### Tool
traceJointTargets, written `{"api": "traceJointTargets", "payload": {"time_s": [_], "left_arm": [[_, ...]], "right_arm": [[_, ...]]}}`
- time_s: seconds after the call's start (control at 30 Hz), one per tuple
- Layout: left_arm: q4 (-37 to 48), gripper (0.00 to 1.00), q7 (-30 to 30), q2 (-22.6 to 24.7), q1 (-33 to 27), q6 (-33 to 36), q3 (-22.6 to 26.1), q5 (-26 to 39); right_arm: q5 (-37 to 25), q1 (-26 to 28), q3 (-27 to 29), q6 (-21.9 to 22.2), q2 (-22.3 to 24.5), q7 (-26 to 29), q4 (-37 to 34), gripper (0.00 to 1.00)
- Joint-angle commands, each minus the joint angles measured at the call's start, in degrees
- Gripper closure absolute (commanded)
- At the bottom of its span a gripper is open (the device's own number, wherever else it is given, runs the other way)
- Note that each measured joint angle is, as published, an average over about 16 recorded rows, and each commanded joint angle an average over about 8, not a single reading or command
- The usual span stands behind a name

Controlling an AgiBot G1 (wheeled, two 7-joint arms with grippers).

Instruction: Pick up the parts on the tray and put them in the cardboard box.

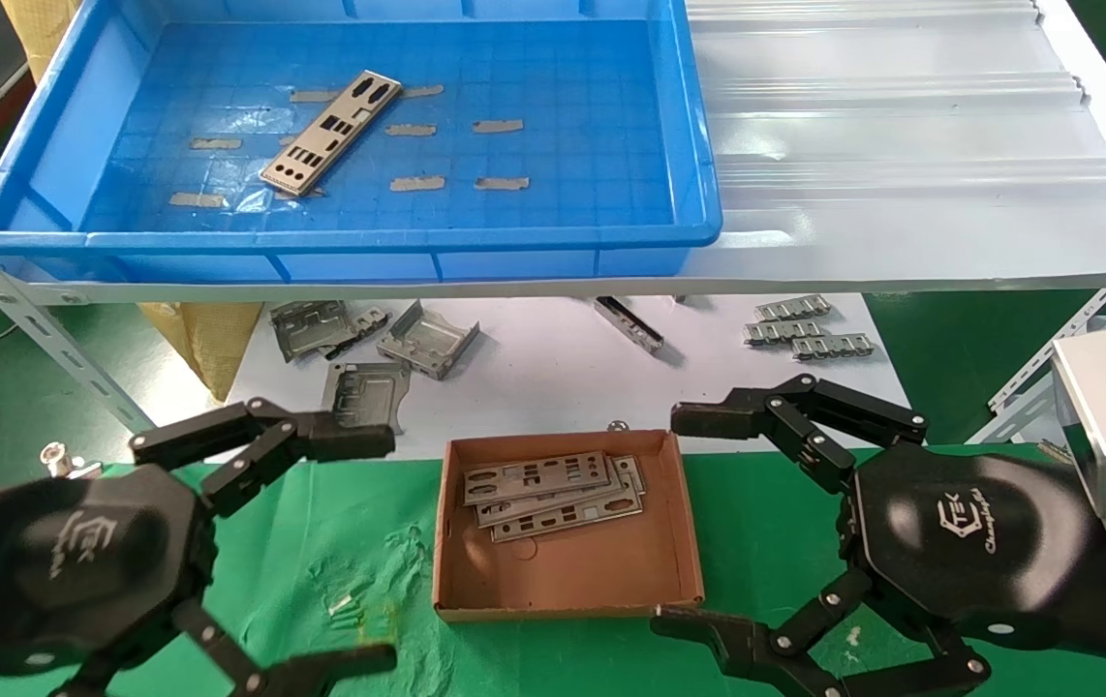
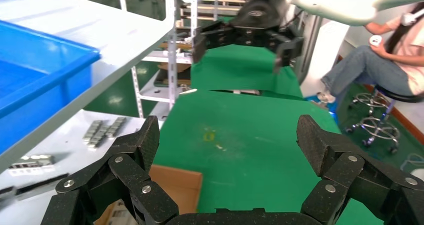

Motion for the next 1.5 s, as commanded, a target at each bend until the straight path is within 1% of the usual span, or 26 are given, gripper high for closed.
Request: {"api": "traceJointTargets", "payload": {"time_s": [0.03,0.17,0.67,1.5], "left_arm": [[-2.10,0.00,-1.14,-0.99,0.81,-0.12,-0.75,-0.45],[-3.08,0.00,-1.44,-1.45,1.21,-0.17,-1.12,-0.73],[-1.29,0.00,-0.83,-0.67,0.58,-0.19,-0.52,-0.37],[-0.62,0.00,-0.61,-0.37,0.33,-0.12,-0.29,-0.15]], "right_arm": [[0.00,0.00,0.00,0.00,0.00,0.00,0.00,0.00],[0.01,-0.01,0.00,0.01,0.00,0.00,-0.01,0.00],[0.01,-0.01,0.00,0.01,0.00,0.00,-0.01,0.00],[0.01,-0.01,0.00,0.01,0.00,0.00,-0.01,0.00]]}}
